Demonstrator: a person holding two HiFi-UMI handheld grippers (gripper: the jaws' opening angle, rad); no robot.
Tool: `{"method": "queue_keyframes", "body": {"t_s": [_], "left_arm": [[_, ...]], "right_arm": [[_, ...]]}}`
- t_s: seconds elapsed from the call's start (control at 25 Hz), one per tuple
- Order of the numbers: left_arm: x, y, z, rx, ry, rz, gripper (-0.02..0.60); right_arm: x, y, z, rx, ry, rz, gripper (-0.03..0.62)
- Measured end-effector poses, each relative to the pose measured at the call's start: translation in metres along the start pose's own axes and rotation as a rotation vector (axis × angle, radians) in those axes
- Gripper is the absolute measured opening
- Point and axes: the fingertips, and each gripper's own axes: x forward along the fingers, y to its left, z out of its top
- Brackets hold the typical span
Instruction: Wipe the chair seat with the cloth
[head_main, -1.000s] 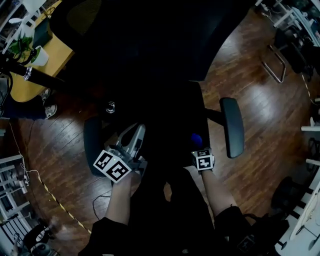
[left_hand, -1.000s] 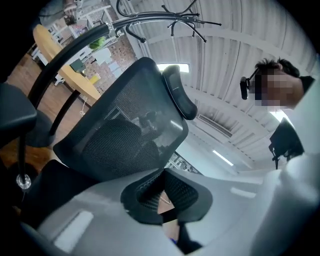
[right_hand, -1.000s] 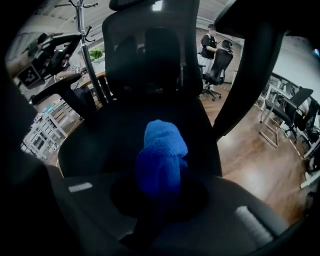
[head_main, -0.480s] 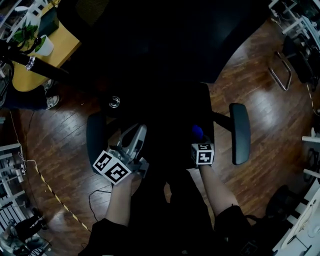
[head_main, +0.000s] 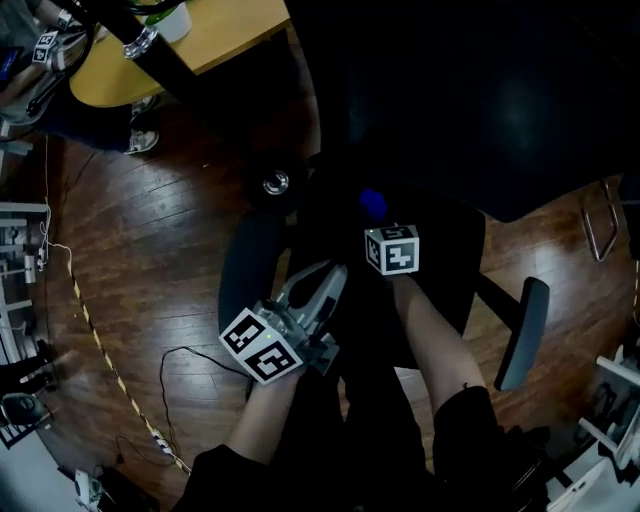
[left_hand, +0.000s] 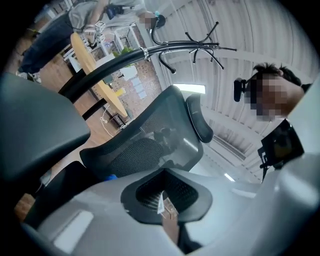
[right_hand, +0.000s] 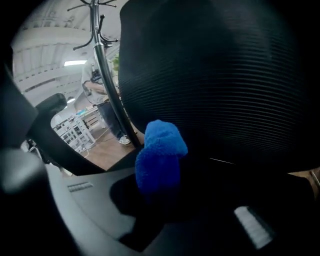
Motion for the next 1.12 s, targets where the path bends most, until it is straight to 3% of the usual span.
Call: {"method": "queue_keyframes", "body": {"t_s": [0.16,0.44,0.68,0.92,1.12], "left_arm": [[-0.008,0.027,0.019,-0.014,-0.036,0.038,-0.008],[-0.011,0.038,0.027,-0.010,-0.034,0.055,-0.008],[-0.007,0.041,0.019,0.011,0.041,0.049,-0.008],[0.008,0.030,0.015,0.055,0.093,0.015,-0.008],[0.016,0.020,0.004,0.062,0.143,0.003,-0.009]], "right_arm": [[0.067,0.047,0.009,-0.059,0.061,0.091,0.037],[0.079,0.047,0.001,-0.083,0.025,0.073,0.037],[0.035,-0.066,-0.031,0.031,0.065,-0.154,0.037],[-0.067,-0.194,-0.068,0.143,0.080,-0.379,0.037],[-0.144,-0.243,-0.097,0.208,0.084,-0.507,0.037]]}}
